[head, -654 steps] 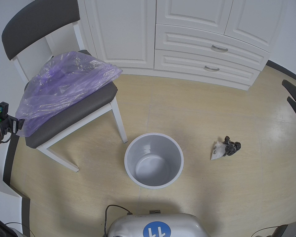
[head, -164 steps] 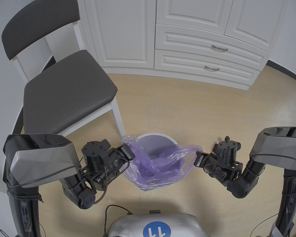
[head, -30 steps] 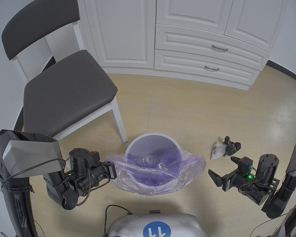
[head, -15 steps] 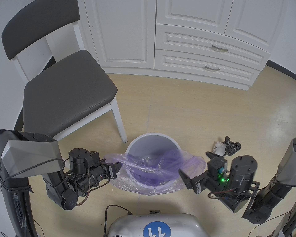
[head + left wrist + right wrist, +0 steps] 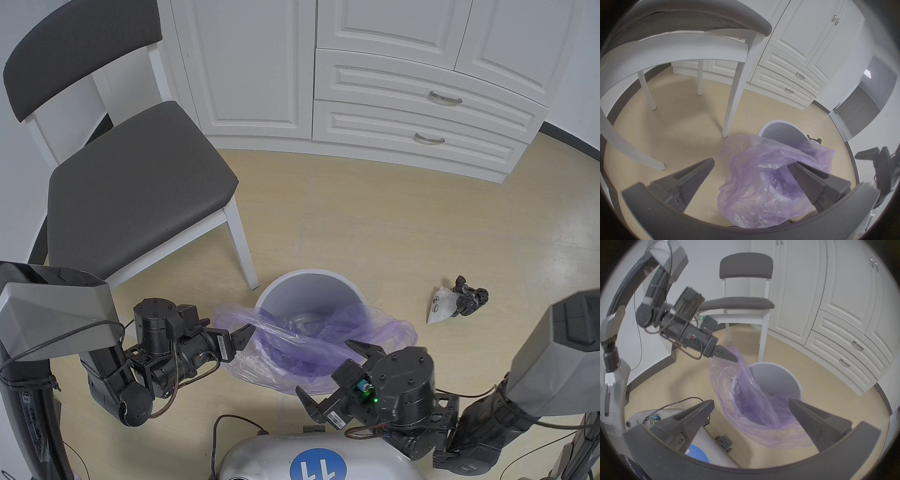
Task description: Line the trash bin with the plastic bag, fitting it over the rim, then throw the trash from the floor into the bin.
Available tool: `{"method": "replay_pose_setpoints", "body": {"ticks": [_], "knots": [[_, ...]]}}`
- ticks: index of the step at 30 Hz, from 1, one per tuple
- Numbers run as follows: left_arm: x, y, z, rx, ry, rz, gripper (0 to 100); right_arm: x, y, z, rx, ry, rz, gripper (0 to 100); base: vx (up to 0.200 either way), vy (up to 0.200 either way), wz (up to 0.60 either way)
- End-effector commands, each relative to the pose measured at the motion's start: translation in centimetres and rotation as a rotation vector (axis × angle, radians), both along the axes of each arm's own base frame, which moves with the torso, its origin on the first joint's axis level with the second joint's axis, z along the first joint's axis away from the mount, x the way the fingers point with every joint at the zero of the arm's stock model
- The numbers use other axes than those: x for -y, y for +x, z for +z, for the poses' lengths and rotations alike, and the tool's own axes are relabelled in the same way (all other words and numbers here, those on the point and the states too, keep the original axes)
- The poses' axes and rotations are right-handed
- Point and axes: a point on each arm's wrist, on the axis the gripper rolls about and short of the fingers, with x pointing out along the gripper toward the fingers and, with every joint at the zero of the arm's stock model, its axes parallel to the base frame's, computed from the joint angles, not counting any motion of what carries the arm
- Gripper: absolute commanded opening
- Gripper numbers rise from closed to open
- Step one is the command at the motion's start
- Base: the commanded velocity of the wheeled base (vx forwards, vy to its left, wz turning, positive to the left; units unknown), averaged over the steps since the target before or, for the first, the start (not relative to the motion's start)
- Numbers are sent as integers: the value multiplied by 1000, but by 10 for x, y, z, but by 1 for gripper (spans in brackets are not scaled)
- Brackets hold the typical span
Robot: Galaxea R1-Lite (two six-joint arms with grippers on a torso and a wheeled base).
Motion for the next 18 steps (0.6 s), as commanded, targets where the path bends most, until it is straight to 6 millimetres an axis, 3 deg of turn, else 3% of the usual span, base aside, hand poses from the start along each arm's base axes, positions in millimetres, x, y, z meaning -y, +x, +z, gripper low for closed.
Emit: {"method": "replay_pose_setpoints", "body": {"ticks": [1, 7, 18], "knots": [[0, -1, 3, 8, -1, 2, 100, -19, 18, -29, -20, -42, -8, 100, 0, 0, 0], [3, -6, 8, 18, -3, -13, 100, -24, 45, -33, 15, -43, -48, 100, 0, 0, 0], [5, -8, 9, 18, -3, -22, 100, -24, 71, -48, 25, -63, -91, 100, 0, 0, 0]]}}
